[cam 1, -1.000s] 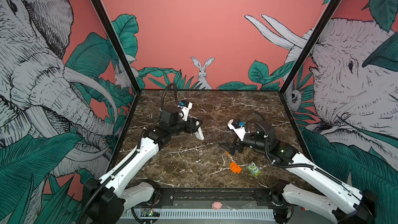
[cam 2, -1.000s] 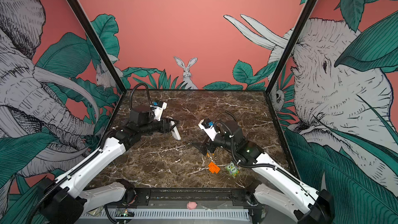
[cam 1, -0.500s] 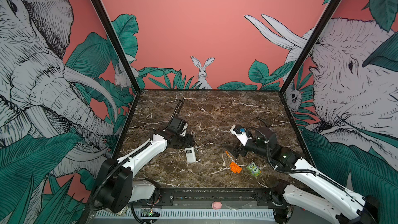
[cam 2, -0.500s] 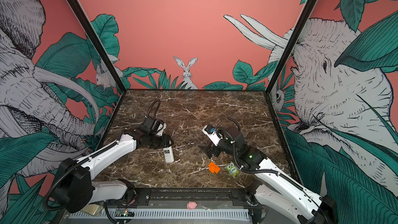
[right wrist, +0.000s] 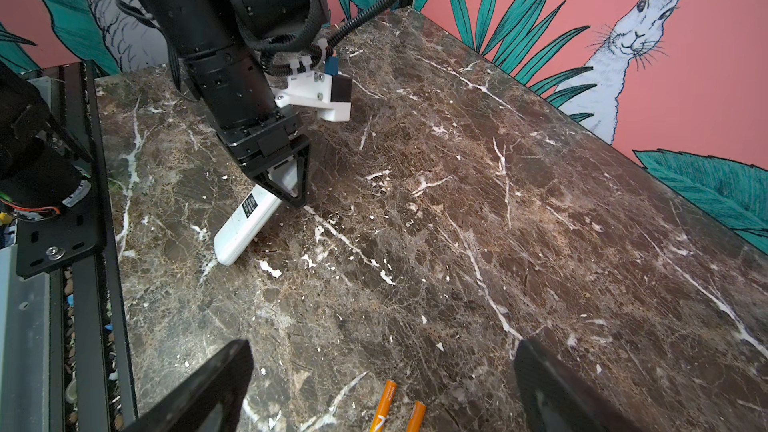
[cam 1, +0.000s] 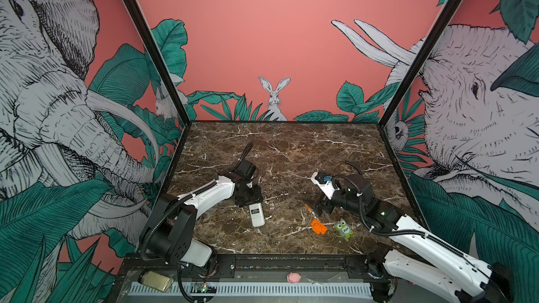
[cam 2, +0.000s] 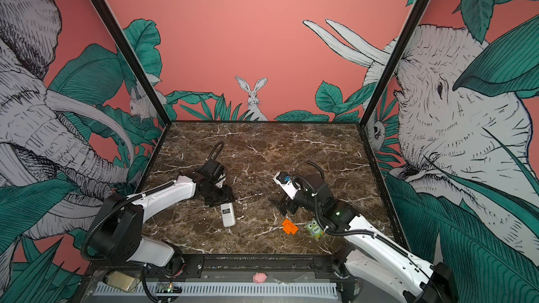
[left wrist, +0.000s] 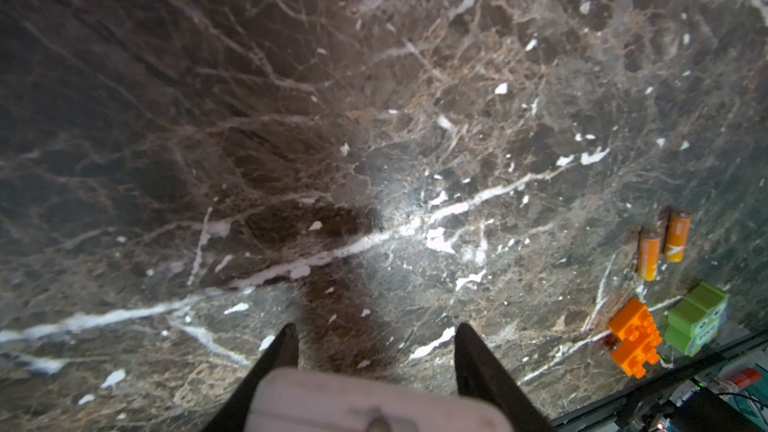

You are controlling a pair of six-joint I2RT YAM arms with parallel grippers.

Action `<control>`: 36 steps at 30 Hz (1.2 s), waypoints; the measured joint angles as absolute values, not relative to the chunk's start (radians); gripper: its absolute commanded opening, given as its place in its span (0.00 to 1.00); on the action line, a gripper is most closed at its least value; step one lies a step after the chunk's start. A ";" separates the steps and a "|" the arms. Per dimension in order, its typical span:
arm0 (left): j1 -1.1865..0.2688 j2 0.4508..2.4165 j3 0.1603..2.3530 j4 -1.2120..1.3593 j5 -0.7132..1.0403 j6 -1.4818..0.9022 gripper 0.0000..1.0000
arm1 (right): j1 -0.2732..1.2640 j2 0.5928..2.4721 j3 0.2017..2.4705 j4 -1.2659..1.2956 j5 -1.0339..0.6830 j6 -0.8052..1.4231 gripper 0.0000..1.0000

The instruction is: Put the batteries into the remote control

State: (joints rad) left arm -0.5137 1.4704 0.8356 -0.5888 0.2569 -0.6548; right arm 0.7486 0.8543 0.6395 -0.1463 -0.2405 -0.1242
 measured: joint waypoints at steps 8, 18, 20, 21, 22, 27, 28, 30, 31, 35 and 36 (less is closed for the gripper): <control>-0.506 1.483 0.836 -0.570 0.255 -0.672 0.25 | 0.749 0.837 0.638 -0.146 -0.240 -0.125 0.97; -0.474 1.483 0.822 -0.523 0.261 -0.690 0.49 | 0.750 0.813 0.620 -0.150 -0.216 -0.132 0.98; -0.469 1.483 0.814 -0.509 0.264 -0.693 0.55 | 0.750 0.806 0.620 -0.151 -0.212 -0.136 0.98; -0.467 1.482 0.812 -0.504 0.265 -0.694 0.57 | 0.750 0.805 0.620 -0.151 -0.211 -0.136 0.98; -0.465 1.480 0.807 -0.498 0.266 -0.696 0.60 | 0.750 0.805 0.620 -0.152 -0.208 -0.138 0.98; -0.450 1.467 0.776 -0.469 0.260 -0.691 0.75 | 0.751 0.805 0.620 -0.157 -0.190 -0.139 0.98; -0.447 1.462 0.769 -0.466 0.260 -0.688 0.78 | 0.751 0.805 0.620 -0.158 -0.188 -0.139 0.98; -0.441 1.446 0.759 -0.466 0.258 -0.683 0.85 | 0.751 0.805 0.620 -0.162 -0.183 -0.139 0.98; -0.441 1.438 0.756 -0.466 0.257 -0.680 0.87 | 0.751 0.805 0.620 -0.163 -0.180 -0.139 0.98; -0.437 1.403 0.746 -0.466 0.270 -0.667 0.87 | 0.752 0.807 0.620 -0.171 -0.171 -0.139 0.98; -0.437 1.391 0.742 -0.466 0.275 -0.664 0.86 | 0.752 0.809 0.620 -0.173 -0.169 -0.139 0.98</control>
State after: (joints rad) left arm -0.4370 1.3914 0.7418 -0.4656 0.2749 -0.6640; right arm 0.7521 0.8089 0.6197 -0.1726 -0.1688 -0.1387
